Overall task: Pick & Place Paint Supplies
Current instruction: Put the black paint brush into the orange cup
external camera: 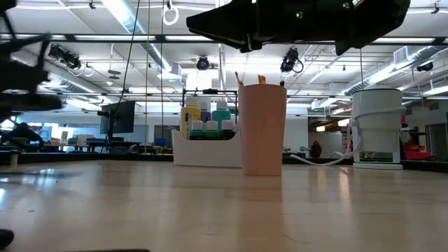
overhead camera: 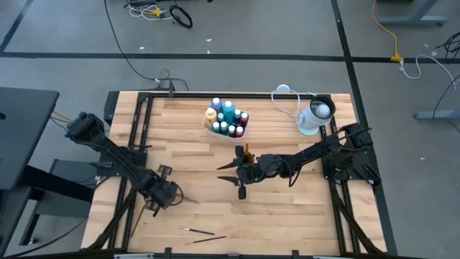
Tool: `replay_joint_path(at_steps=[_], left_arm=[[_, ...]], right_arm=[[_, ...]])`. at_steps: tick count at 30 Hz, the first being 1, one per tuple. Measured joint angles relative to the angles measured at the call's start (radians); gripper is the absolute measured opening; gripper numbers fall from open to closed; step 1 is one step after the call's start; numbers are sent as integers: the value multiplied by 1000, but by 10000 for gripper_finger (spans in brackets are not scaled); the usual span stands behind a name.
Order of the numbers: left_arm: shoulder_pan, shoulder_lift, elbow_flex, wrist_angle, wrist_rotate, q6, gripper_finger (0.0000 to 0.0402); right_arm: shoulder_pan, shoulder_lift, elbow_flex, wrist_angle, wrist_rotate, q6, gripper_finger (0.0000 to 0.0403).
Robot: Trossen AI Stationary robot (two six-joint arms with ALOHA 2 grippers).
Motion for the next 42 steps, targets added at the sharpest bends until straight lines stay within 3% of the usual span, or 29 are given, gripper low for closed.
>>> replay_joint_path(at_steps=[4,8,14,16,18,21,25,28,33,42], left_arm=[[2,-3,77,-42,-136,111,4],[2,-4,169,-56,-320,401,4],[8,-5,266,-15,-717,940,4],[15,-5,289,42,-849,1079,4],[24,-6,303,121,-915,1236,4],[40,-6,306,282,-920,1487,5],[68,4,307,519,-928,1817,4],[95,3,308,647,-919,1991,3],[138,3,308,682,-889,2084,7],[138,3,308,699,-871,2130,7]], right_arm=[[-1,0,0,2,0,0,139],[-2,0,0,5,1,34,139],[-42,0,4,7,-6,389,139],[-61,0,5,5,-46,484,139],[-76,0,5,4,-116,526,139],[-93,0,5,7,-202,555,139],[-115,0,5,7,-239,634,139],[-139,0,6,3,-327,707,139],[-172,0,6,57,-511,839,139],[-175,0,6,89,-543,840,139]])
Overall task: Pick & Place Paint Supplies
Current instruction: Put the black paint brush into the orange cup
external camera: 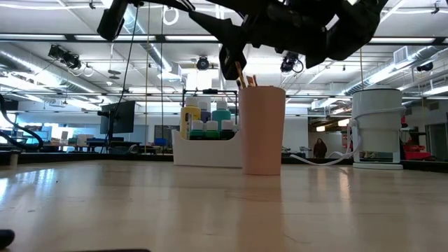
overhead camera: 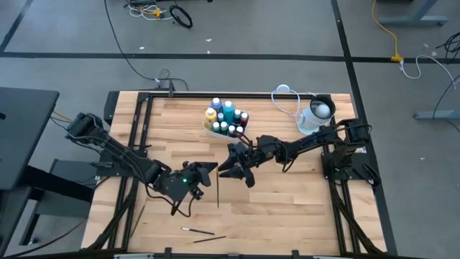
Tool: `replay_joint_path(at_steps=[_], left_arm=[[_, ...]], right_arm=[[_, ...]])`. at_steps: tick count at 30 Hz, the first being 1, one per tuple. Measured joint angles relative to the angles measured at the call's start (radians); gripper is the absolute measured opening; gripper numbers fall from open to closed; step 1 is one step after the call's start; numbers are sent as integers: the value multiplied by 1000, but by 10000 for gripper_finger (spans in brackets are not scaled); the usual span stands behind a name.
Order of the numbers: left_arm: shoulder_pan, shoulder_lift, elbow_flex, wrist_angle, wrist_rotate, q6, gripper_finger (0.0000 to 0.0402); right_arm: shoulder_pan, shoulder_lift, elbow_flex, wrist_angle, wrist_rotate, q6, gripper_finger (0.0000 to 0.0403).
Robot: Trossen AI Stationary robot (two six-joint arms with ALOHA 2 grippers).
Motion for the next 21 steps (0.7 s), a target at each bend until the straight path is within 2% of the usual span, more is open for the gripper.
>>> replay_joint_path(at_steps=[6,13,17,21], left_arm=[[9,0,0,37,14,15,5],[19,0,0,69,80,42,5],[19,0,0,72,112,40,6],[19,0,0,80,112,29,12]], right_arm=[[-4,0,0,8,8,24,138],[-8,0,0,28,26,50,116],[-9,0,0,32,24,48,91],[-9,0,0,31,-9,14,48]])
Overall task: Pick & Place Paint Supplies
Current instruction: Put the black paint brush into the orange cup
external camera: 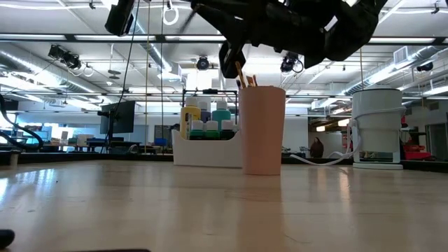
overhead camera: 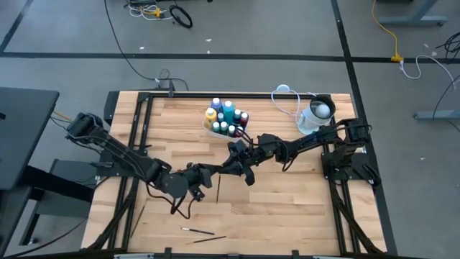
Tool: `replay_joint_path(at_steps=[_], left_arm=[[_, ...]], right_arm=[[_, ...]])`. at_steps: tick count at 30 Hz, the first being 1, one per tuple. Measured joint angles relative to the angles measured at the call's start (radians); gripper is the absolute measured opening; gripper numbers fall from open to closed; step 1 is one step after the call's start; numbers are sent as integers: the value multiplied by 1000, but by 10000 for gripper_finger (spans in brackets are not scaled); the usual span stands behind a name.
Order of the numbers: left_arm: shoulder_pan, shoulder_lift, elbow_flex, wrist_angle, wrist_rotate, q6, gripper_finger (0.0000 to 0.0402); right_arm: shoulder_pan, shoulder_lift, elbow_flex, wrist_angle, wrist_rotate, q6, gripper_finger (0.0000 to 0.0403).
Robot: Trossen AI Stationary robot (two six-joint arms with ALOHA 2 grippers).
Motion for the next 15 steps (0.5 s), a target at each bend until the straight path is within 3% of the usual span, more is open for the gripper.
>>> replay_joint_path(at_steps=[4,12,15], left_arm=[[0,-1,0,7,3,-17,9],[0,-1,0,30,3,-163,27],[0,-1,0,30,-5,-251,39]], right_arm=[[-1,0,0,-2,-40,-9,8],[-1,0,0,9,-60,-15,5],[-15,0,0,33,-113,-5,5]])
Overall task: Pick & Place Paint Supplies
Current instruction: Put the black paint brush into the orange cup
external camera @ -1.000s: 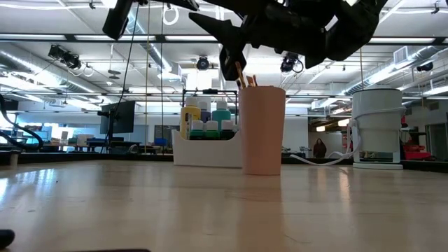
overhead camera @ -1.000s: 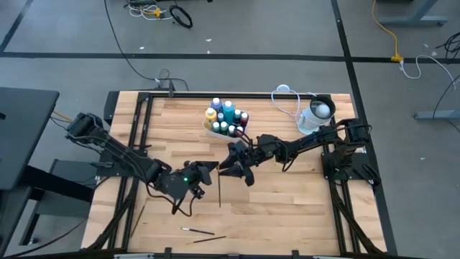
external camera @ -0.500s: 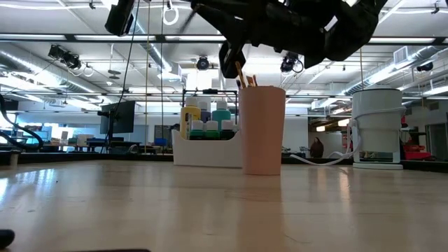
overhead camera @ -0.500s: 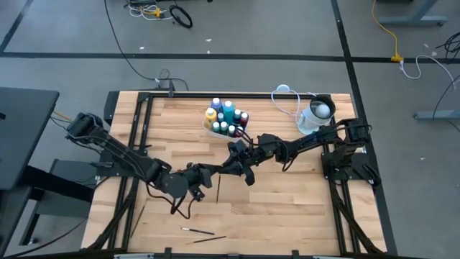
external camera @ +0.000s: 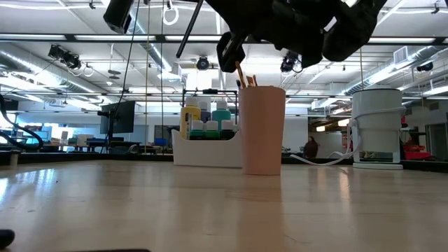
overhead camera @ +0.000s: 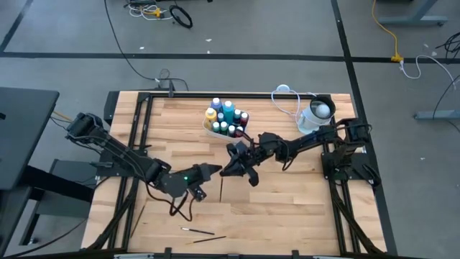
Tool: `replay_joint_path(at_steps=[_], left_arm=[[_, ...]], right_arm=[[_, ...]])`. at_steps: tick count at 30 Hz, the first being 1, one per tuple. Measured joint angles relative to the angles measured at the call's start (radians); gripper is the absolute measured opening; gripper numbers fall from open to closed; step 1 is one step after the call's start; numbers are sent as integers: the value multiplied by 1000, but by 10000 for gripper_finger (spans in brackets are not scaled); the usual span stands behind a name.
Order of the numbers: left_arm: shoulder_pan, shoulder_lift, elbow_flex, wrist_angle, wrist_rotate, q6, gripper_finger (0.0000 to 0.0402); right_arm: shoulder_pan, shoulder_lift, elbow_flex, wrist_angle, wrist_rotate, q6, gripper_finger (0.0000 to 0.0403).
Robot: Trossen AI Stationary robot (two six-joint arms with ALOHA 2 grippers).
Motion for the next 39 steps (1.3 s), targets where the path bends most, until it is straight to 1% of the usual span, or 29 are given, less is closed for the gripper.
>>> replay_joint_path(at_steps=[4,8,11,14,16,17,19,21,23,26,27,28,29,31,34,39], left_arm=[[0,0,0,1,-67,-153,52],[0,-4,0,3,-179,-321,58],[-8,-28,-1,-11,-245,-461,59],[-12,-74,0,-66,-252,-606,58],[-14,-120,-1,-140,-228,-722,58],[-14,-149,-1,-185,-208,-790,58],[-14,-210,0,-303,-143,-947,57],[-10,-268,0,-398,-57,-1111,57],[-3,-320,0,-497,28,-1253,57],[-3,-376,0,-638,148,-1391,57],[-3,-388,0,-683,189,-1424,57],[-3,-396,0,-717,229,-1455,57],[-3,-402,0,-745,266,-1487,57],[-3,-404,0,-779,306,-1542,57],[-3,-397,0,-785,306,-1593,57],[-3,-377,0,-788,305,-1588,57]], right_arm=[[-27,-30,0,-1,-44,5,5],[-59,-91,0,-12,-153,-39,5],[-77,-155,0,-36,-209,-56,5],[-92,-239,0,-174,-263,-120,5],[-98,-305,0,-322,-251,-187,5],[-101,-340,-1,-394,-231,-237,5],[-101,-415,-1,-560,-150,-360,5],[-100,-484,0,-721,-28,-484,5],[-91,-537,0,-861,135,-576,5],[-76,-577,0,-996,390,-624,5],[-72,-579,0,-1019,448,-624,5],[-70,-578,-1,-1039,483,-618,5],[-67,-575,-1,-1049,504,-615,5],[-61,-561,-1,-1044,509,-606,5],[-49,-532,-1,-1048,509,-590,5],[-32,-473,-1,-1051,509,-589,19]])
